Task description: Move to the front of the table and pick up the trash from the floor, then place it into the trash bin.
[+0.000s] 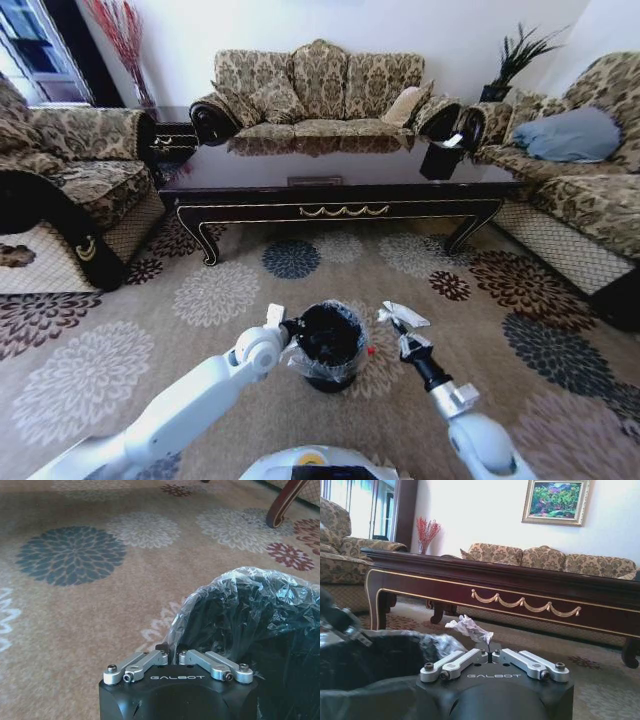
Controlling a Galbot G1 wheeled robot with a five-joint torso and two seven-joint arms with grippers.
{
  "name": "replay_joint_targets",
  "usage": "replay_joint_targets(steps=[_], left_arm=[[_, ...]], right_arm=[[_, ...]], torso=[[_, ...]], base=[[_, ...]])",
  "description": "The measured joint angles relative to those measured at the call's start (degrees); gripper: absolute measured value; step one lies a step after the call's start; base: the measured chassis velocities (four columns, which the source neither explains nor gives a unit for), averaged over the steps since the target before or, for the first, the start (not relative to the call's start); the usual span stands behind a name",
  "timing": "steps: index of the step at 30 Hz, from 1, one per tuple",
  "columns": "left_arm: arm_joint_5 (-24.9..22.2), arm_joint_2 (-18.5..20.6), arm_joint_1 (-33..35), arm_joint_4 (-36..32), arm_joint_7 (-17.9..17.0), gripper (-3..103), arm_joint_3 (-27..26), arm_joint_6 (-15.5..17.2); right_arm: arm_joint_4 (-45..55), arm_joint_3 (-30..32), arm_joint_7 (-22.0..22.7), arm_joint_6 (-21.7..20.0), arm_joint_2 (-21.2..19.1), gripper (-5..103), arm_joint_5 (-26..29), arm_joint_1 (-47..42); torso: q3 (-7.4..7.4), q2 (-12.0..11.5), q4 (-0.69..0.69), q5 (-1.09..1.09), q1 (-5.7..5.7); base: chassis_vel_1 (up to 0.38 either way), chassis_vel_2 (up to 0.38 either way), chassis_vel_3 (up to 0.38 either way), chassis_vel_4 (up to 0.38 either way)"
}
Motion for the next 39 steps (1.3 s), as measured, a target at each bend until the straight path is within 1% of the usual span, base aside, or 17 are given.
replay_joint_targets(steps=[3, 5, 7, 8, 11, 12, 15, 18, 24, 28, 30, 33, 34, 35, 36, 37, 39], left_arm=[[-0.8, -0.8, -1.2, 0.8, -0.2, 4, 1.1, 0.0], [-2.4, -2.0, -2.7, 1.6, -1.1, 4, 2.6, 0.0], [-2.8, -2.3, -3.0, 1.8, -1.3, 4, 3.0, 0.0], [-3.1, -2.6, -3.7, 2.2, -1.6, 4, 3.6, 0.0], [-3.6, -3.6, -5.0, 3.4, -2.6, 4, 4.9, 0.1], [-3.9, -3.9, -5.5, 3.8, -2.9, 4, 5.3, 0.1], [-4.5, -4.4, -6.1, 3.9, -3.4, 4, 5.9, 0.1], [-4.9, -4.8, -6.5, 3.9, -3.9, 4, 6.7, 0.2], [-5.6, -4.6, -6.4, 1.5, -4.8, 4, 7.9, 0.5], [-5.6, -3.8, -5.9, 0.7, -4.9, 4, 7.7, 0.7], [-5.6, -3.6, -5.9, 0.6, -4.8, 4, 7.7, 0.7], [-5.5, -2.4, -6.0, 0.0, -4.4, 4, 7.6, 0.8], [-5.5, -2.4, -6.0, 0.0, -4.4, 4, 7.6, 0.8], [-5.5, -2.1, -6.0, 0.0, -4.3, 4, 7.4, 0.8], [-5.5, -2.0, -6.0, 0.0, -4.3, 4, 7.3, 0.8], [-5.4, -1.9, -5.7, 0.0, -4.2, 4, 7.0, 0.8], [-5.3, -1.8, -5.6, 0.0, -4.2, 4, 6.8, 0.8]], right_arm=[[0.9, -0.1, -0.2, 0.5, 0.1, 0, -0.6, -0.9], [2.2, -0.3, -0.1, 1.4, 0.7, 0, -1.8, -2.2], [2.5, -0.4, -0.1, 1.5, 0.9, 0, -2.0, -2.5], [3.1, -0.6, -0.1, 1.6, 1.2, 0, -2.2, -3.3], [4.1, -1.3, -0.8, 2.2, 1.9, 0, -3.3, -4.8], [4.1, -1.6, -1.0, 2.5, 1.9, 0, -3.9, -5.0], [4.1, -1.8, -1.2, 2.7, 1.9, 0, -4.3, -5.0], [3.9, -2.0, -1.3, 2.7, 1.8, 0, -4.5, -4.9], [2.0, -2.5, -1.3, 3.0, 1.8, -2, -5.2, -4.3], [1.4, -2.7, -1.2, 3.1, 1.9, 19, -5.4, -3.9], [1.3, -2.7, -1.1, 3.1, 1.9, 19, -5.4, -3.8], [1.2, -3.1, -1.1, 3.0, 2.6, 35, -5.4, -3.8], [1.2, -3.1, -1.1, 3.0, 2.6, 35, -5.4, -3.8], [1.4, -3.2, -1.1, 3.0, 2.7, 41, -5.4, -3.9], [1.5, -3.2, -1.1, 3.0, 2.7, 41, -5.4, -3.9], [1.7, -3.2, -1.1, 2.9, 2.7, 51, -5.4, -3.9], [1.9, -3.1, -1.0, 2.9, 2.6, 51, -5.4, -3.9]], torso=[[0.0, 0.0, 0.04, 0.0, 0.0], [0.0, 0.0, 0.05, 0.0, 0.0], [0.0, 0.0, 0.04, -0.01, 0.0], [0.0, 0.0, 0.01, -0.01, 0.0], [0.0, 0.0, 0.01, 0.0, 0.0], [0.0, 0.0, 0.05, 0.0, 0.0], [0.0, 0.0, 0.05, 0.0, 0.0], [0.0, 0.0, 0.02, -0.01, 0.0], [0.0, 0.0, 0.03, 0.0, 0.0], [0.0, 0.0, 0.03, -0.01, 0.0], [0.0, 0.0, 0.03, -0.01, 0.0], [0.0, 0.0, 0.04, -0.01, 0.0], [0.0, 0.0, 0.04, -0.01, 0.0], [0.0, 0.0, 0.03, -0.01, 0.0], [0.0, 0.0, 0.03, -0.01, 0.0], [0.0, 0.0, 0.03, -0.01, 0.0], [0.0, 0.0, 0.03, -0.01, 0.0]], base=[[0.0, 0.0, 0.0, 0.0], [0.0, 0.0, 0.0, 0.0], [0.0, 0.0, 0.0, 0.0], [0.0, 0.0, 0.0, 0.0], [0.0, 0.0, 0.0, 0.0], [0.0, 0.0, 0.0, 0.0], [0.0, 0.0, 0.0, 0.0], [0.0, 0.0, 0.0, 0.0], [0.0, 0.0, 0.0, 0.0], [0.0, 0.0, 0.0, 0.0], [0.0, 0.0, 0.0, 0.0], [0.0, 0.0, 0.0, 0.0], [0.0, 0.0, 0.0, 0.0], [0.0, 0.0, 0.0, 0.0], [0.0, 0.0, 0.0, 0.0], [0.0, 0.0, 0.0, 0.0], [0.0, 0.0, 0.0, 0.0]])
